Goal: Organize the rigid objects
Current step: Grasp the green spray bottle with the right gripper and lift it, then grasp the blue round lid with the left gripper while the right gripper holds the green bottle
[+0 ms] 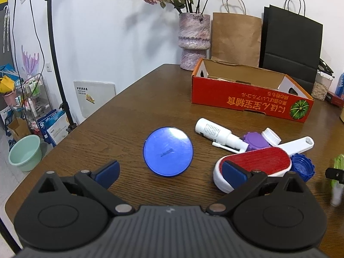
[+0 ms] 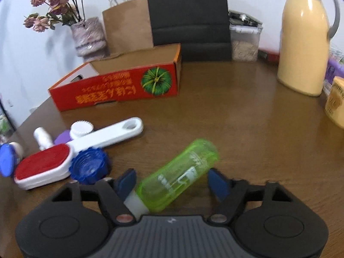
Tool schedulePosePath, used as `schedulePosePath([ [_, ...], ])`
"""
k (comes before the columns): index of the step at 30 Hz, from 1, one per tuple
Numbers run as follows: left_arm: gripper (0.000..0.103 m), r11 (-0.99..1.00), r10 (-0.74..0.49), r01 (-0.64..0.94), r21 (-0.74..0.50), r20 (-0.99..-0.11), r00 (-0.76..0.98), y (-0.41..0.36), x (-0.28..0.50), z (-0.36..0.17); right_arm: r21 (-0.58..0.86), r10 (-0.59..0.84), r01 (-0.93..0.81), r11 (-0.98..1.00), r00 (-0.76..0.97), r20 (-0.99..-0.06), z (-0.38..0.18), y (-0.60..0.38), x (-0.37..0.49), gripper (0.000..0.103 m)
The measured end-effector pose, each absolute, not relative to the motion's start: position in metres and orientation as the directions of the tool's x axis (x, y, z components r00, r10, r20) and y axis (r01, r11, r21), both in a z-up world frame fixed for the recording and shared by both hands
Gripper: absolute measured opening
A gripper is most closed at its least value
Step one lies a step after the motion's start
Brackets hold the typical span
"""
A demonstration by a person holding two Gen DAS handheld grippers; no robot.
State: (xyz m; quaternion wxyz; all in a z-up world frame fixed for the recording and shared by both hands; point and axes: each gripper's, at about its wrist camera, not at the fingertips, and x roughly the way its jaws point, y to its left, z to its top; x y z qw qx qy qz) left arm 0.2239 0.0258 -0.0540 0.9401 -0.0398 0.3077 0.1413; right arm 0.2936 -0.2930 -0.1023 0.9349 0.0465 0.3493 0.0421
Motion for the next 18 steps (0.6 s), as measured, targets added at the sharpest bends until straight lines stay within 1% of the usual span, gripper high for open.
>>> schedulePosePath([
  [1, 0.103, 0.956, 0.244, -0.293, 0.014, -0.591, 0.769, 0.027, 0.225, -0.055, 0.112, 0.108, -0.046, 0.993, 0.757, -0.644, -0.103, -0.292, 0.294, 0.047],
  [2, 0.103, 0.955, 0.247, -0.295, 0.017, -0.594, 0.766, 0.030, 0.227, -0.057, 0.110, 0.102, -0.040, 0.993, 0.759, -0.643, -0.103, -0.291, 0.295, 0.042],
  [3, 0.103, 0.954, 0.250, -0.298, 0.019, -0.595, 0.764, 0.031, 0.228, -0.058, 0.113, 0.103, -0.039, 0.993, 0.762, -0.639, -0.104, -0.291, 0.296, 0.034],
  [4, 0.103, 0.954, 0.253, -0.301, 0.021, -0.597, 0.761, 0.033, 0.230, -0.060, 0.112, 0.105, -0.043, 0.993, 0.764, -0.636, -0.104, -0.290, 0.296, 0.030],
  [11, 0.103, 0.945, 0.280, -0.324, 0.040, -0.611, 0.741, 0.046, 0.249, -0.072, 0.009, 0.079, -0.091, 0.996, 0.806, -0.587, -0.108, -0.271, 0.283, 0.030],
  [18, 0.103, 0.944, 0.283, -0.327, 0.043, -0.615, 0.736, 0.048, 0.269, -0.080, -0.005, 0.093, -0.119, 0.993, 0.804, -0.587, -0.107, -0.265, 0.282, 0.030],
])
